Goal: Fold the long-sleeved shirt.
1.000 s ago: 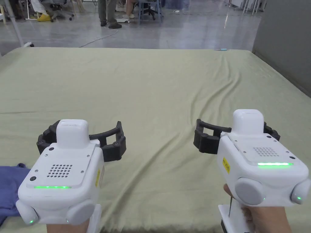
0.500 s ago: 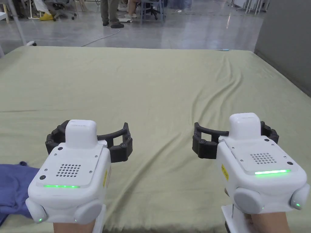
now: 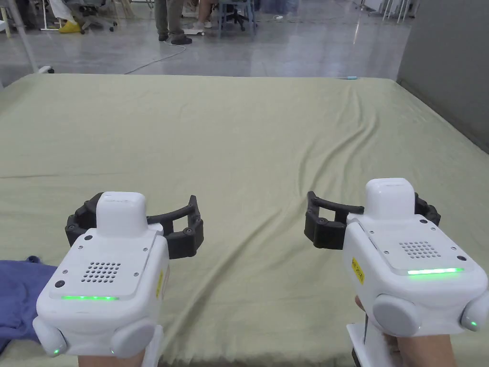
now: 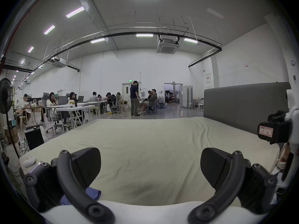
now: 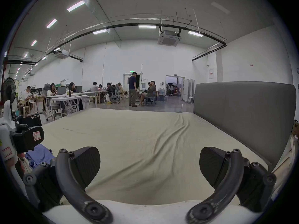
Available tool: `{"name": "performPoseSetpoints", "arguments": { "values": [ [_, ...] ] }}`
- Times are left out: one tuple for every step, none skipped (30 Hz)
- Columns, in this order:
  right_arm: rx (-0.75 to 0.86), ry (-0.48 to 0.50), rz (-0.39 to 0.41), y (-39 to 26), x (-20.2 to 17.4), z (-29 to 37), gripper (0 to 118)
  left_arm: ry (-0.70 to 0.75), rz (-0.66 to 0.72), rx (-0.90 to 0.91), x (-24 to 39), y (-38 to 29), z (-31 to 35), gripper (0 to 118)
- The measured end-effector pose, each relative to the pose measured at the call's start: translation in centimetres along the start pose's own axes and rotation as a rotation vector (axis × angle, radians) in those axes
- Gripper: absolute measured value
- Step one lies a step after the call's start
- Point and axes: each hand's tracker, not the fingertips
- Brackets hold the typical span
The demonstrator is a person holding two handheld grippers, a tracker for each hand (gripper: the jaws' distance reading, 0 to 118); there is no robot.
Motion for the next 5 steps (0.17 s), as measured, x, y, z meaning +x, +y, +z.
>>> {"name": "performPoseSetpoints", "arguments": {
  "values": [
    [-0.002, 0.002, -0.001, 0.0, -0.02, 0.0, 118, 0.0, -0.002, -0.001, 0.02, 0.01, 0.01, 118],
    [-0.002, 0.002, -0.001, -0.01, -0.07, -0.02, 118, -0.001, -0.003, 0.0, 0.02, 0.0, 0.02, 118],
    [-0.002, 0.002, -0.001, -0.01, -0.11, -0.04, 118, -0.002, -0.002, 0.002, 0.01, 0.02, 0.01, 118],
    [-0.002, 0.004, 0.0, -0.01, -0.13, -0.03, 118, -0.002, 0.0, 0.002, 0.0, 0.04, 0.01, 118],
    [-0.002, 0.005, 0.0, 0.0, -0.15, -0.03, 118, -0.003, 0.001, 0.002, -0.02, 0.05, 0.01, 118]
  ]
}}
